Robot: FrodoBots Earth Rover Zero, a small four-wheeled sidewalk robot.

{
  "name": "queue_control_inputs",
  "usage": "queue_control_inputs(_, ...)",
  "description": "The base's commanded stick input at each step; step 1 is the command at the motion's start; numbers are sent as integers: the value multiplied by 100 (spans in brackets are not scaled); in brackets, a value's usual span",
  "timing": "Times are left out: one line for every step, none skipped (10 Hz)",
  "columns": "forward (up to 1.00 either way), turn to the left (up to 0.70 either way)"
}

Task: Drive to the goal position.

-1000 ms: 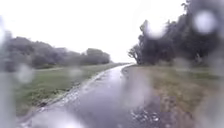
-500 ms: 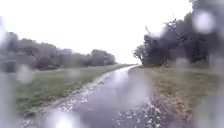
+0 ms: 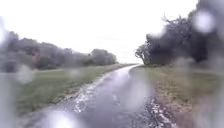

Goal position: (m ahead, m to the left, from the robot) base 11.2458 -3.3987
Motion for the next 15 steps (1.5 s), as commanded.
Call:
queue_control_inputs(85, 0)
queue_control_inputs(85, 0)
queue_control_inputs(85, 0)
queue_control_inputs(85, 0)
queue_control_inputs(85, 0)
queue_control_inputs(85, 0)
queue_control_inputs(85, 0)
queue_control_inputs(85, 0)
queue_control_inputs(85, -1)
queue_control_inputs(85, -3)
queue_control_inputs(85, -14)
queue_control_inputs(85, -33)
queue_control_inputs(85, -2)
queue_control_inputs(85, 0)
queue_control_inputs(85, 0)
